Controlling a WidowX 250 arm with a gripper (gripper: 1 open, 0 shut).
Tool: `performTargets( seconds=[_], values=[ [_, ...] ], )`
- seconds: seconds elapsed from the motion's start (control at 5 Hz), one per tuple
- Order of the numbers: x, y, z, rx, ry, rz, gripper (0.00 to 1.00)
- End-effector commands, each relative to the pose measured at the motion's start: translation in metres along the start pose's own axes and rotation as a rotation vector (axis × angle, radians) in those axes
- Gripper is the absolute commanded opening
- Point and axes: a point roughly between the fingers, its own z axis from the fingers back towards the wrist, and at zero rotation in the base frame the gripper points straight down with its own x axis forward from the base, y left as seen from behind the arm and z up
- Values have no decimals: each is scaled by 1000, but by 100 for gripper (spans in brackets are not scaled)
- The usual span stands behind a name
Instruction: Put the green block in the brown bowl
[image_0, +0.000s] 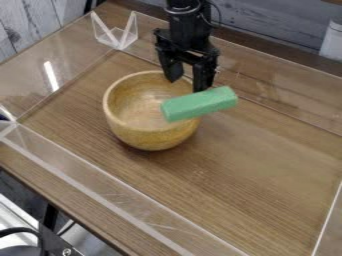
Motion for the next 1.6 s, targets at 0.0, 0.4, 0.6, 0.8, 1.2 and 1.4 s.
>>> performTargets(
  seconds=[0.0,0.4,0.6,0.8,1.2,1.4],
  values=[
    [8,3,-1,15,-26,4,100],
    [7,3,-2,15,-26,13,100],
    [4,3,1,13,-27,16,100],
    [1,2,2,12,-27,20,100],
    [-2,2,6,10,-29,29,100],
    [-4,3,5,10,-27,37,100]
  ],
)
